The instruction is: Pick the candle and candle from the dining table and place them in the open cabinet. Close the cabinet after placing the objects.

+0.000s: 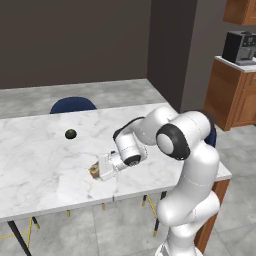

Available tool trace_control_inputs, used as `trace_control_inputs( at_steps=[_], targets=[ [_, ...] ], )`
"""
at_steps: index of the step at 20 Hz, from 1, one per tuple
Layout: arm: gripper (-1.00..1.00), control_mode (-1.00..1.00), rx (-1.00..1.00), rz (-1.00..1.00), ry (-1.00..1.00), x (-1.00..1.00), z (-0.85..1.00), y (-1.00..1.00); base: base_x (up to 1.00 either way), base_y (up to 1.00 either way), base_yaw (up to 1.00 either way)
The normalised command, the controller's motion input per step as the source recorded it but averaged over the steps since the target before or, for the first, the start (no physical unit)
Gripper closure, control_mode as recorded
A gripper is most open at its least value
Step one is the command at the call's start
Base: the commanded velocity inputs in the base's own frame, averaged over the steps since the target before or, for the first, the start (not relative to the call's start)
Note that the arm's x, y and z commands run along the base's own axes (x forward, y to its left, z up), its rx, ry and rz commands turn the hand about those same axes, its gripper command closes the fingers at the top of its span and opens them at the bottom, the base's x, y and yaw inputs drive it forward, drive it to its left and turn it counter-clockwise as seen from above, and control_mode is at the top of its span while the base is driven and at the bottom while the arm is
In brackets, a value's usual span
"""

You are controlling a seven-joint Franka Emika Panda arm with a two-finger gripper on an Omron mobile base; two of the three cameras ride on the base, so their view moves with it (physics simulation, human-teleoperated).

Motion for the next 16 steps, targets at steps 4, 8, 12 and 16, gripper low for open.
trace_control_inputs(
  at_steps=[4,8,12,16],
  targets=[
    [1.0,-1.0,0.0,0.0,0.1,0.02,-0.05,0.29,0.0,0.0,0.0],
    [1.0,-1.0,0.0,-0.01,0.0,0.0,0.0,0.06,0.0,0.0,0.0],
    [1.0,-1.0,0.0,0.0,0.0,0.0,0.0,0.0,0.0,0.0,0.0],
    [1.0,-1.0,0.0,0.0,-0.07,0.0,0.08,-0.06,0.0,0.0,0.0]
  ],
)
